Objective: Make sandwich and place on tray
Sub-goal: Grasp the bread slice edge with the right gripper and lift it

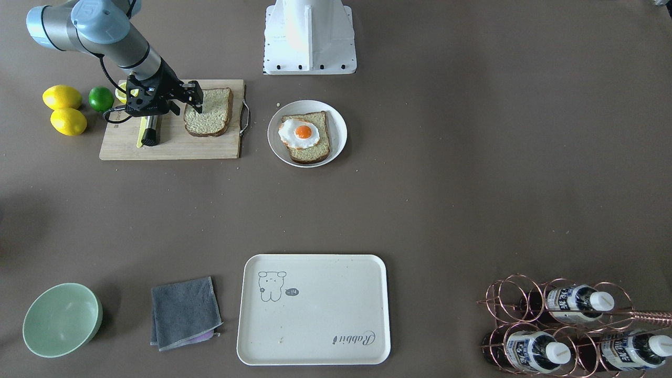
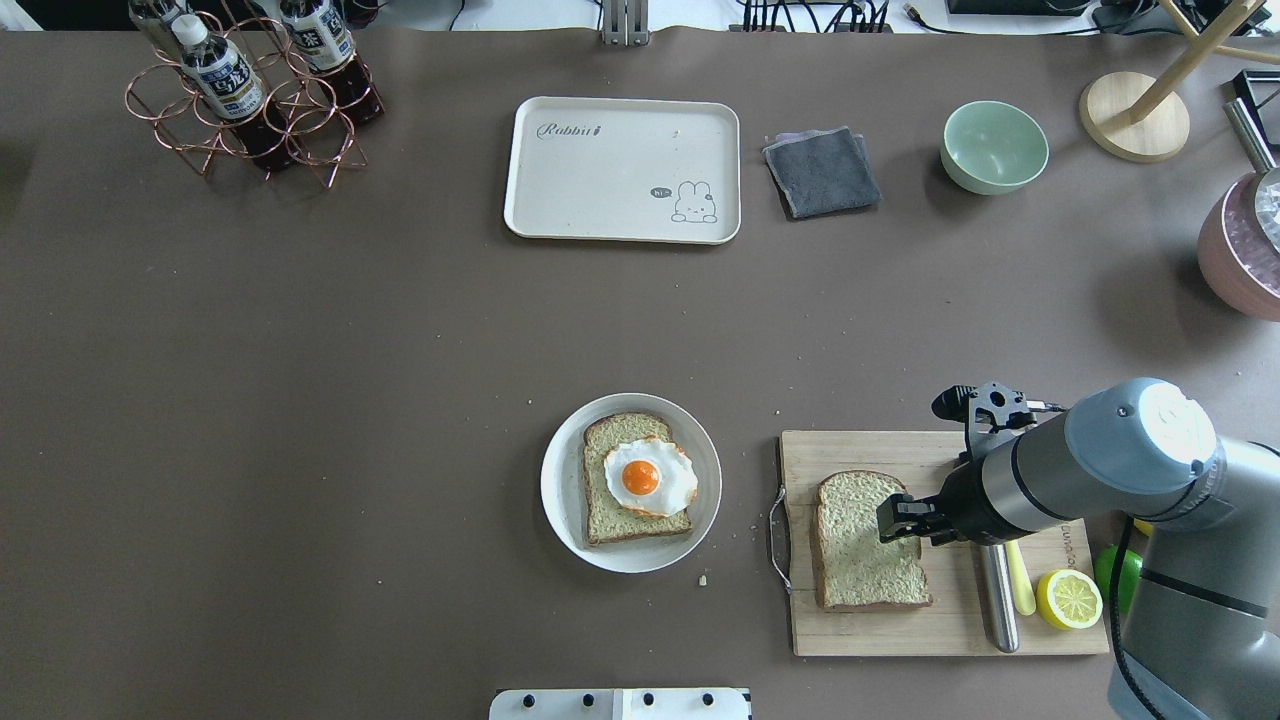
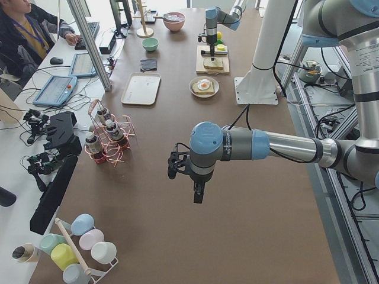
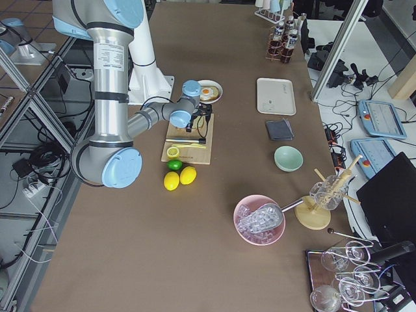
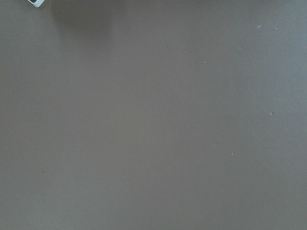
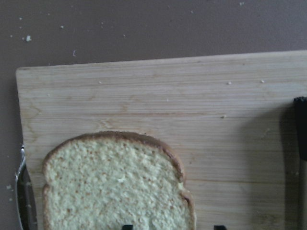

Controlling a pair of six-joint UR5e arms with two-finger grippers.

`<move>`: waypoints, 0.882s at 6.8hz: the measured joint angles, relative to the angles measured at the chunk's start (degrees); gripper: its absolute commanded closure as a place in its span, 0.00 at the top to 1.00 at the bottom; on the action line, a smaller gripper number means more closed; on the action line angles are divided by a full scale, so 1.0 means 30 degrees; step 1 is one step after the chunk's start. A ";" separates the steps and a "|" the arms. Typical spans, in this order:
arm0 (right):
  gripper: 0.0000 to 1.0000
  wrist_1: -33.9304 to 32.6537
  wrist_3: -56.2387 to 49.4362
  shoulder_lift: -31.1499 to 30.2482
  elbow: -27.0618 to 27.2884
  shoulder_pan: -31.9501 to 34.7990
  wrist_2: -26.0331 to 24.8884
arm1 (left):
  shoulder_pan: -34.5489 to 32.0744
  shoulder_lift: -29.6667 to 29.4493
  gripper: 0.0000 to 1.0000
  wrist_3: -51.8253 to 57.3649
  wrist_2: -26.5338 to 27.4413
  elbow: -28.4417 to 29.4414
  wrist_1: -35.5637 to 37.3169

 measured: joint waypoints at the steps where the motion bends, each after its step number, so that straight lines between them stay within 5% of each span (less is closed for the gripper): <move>1: 0.09 0.0141 0.0004 -0.0009 -0.0019 -0.0010 0.0005 | -0.0040 0.0001 0.98 0.0000 0.0000 -0.0012 0.0000; 2: 0.00 0.0274 0.0006 -0.0022 -0.0032 -0.0010 0.0006 | -0.0088 0.0001 0.98 0.0000 0.0000 -0.0021 -0.0001; 6: 0.00 0.0359 0.0007 -0.0015 0.0126 0.0054 0.0219 | -0.0299 0.0001 0.98 0.0000 0.0000 -0.0030 -0.0001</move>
